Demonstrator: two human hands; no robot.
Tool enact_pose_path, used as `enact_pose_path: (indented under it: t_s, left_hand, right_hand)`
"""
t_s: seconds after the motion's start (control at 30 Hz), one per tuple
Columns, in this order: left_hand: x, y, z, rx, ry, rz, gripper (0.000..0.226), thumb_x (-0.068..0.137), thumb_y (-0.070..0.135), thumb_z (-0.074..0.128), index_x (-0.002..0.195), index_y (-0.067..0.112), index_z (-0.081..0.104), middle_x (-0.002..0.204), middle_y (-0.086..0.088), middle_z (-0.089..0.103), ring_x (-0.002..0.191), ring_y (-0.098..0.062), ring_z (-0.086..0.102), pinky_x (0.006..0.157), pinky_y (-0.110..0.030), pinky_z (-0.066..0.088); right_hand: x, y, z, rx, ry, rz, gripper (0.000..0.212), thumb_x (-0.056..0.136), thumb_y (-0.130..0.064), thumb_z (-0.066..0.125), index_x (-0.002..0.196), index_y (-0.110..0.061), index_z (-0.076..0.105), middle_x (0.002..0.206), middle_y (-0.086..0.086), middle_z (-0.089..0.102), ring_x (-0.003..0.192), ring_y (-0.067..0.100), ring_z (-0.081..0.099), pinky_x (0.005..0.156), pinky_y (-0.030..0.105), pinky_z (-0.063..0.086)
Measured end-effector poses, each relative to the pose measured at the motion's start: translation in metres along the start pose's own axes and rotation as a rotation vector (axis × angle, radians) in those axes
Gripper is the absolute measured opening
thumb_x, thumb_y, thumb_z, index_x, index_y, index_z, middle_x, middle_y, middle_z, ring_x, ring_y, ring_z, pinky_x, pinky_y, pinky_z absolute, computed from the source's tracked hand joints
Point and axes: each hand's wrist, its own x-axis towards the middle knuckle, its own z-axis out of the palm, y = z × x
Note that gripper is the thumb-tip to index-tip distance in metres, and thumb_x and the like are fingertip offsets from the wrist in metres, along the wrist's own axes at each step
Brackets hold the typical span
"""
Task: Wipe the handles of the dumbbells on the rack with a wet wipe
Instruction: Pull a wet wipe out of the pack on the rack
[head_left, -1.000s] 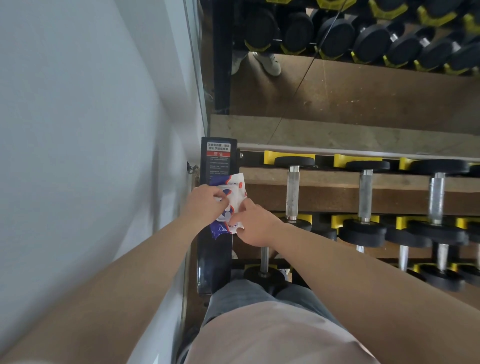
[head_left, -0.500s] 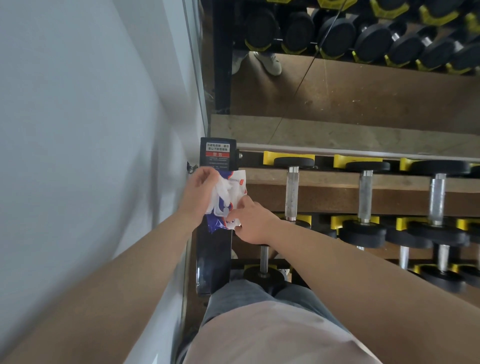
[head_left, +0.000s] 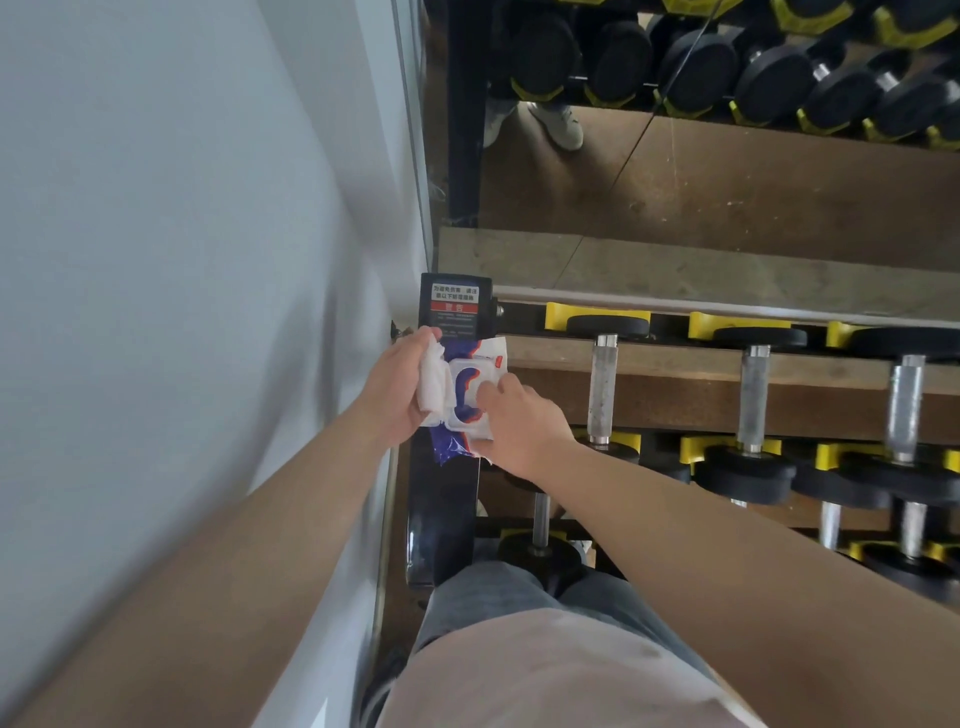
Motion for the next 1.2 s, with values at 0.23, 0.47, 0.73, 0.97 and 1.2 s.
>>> enact_pose_path:
  t_s: [0.23,0.47,0.73,0.97,1.2]
  left_hand:
    - [0.005,-0.020,-0.017,0.207,0.266,0.086,0.021,0.107,0.030,0.050,0.106,0.015,0.066,0.067,0.004,0.062,0.049,-0.008,0.053,0.043,-0.019,0.039]
    - [0.014,-0.034,-0.034,0.454,0.507,0.170,0.032,0.102,0.035,0.053,0.129,0.019,0.060,0.115,-0.007,0.067,0.088,-0.027,0.067,0.061,-0.029,0.050]
    - [0.001,-0.038,-0.037,0.572,0.559,0.239,0.040,0.100,0.030,0.049,0.064,0.019,0.061,0.056,0.005,0.054,0.060,-0.023,0.055,0.054,-0.029,0.040]
    - [0.001,-0.038,-0.023,0.791,0.210,0.261,0.023,0.103,0.029,0.060,0.117,0.016,0.074,0.099,0.007,0.071,0.083,-0.009,0.069,0.054,-0.003,0.043]
    - [0.011,-0.045,-0.018,0.834,0.177,0.255,0.030,0.105,0.028,0.056,0.131,0.019,0.068,0.129,-0.001,0.069,0.091,-0.012,0.069,0.069,-0.014,0.054]
  right_hand:
    - [0.019,-0.008,-0.001,0.163,0.104,0.310,0.045,0.106,-0.053,0.034,0.103,-0.021,0.066,0.086,-0.001,0.066,0.075,0.018,0.066,0.074,0.039,0.062]
    - [0.015,-0.001,0.007,-0.024,-0.035,-0.075,0.043,0.107,-0.035,0.045,0.150,-0.032,0.040,0.141,0.005,0.053,0.120,0.025,0.058,0.098,0.037,0.056]
    - [0.010,0.004,0.023,0.000,0.002,-0.074,0.074,0.100,-0.037,0.057,0.156,-0.030,0.010,0.145,0.010,0.036,0.124,0.031,0.050,0.100,0.039,0.052]
    - [0.020,-0.006,0.003,0.417,0.045,0.043,0.073,0.099,-0.021,0.061,0.158,-0.033,0.020,0.144,0.004,0.039,0.119,0.023,0.057,0.090,0.033,0.058]
    - [0.017,0.002,0.003,0.075,-0.050,-0.062,0.079,0.095,-0.024,0.069,0.158,-0.030,0.023,0.156,0.002,0.025,0.137,0.028,0.039,0.104,0.037,0.051]
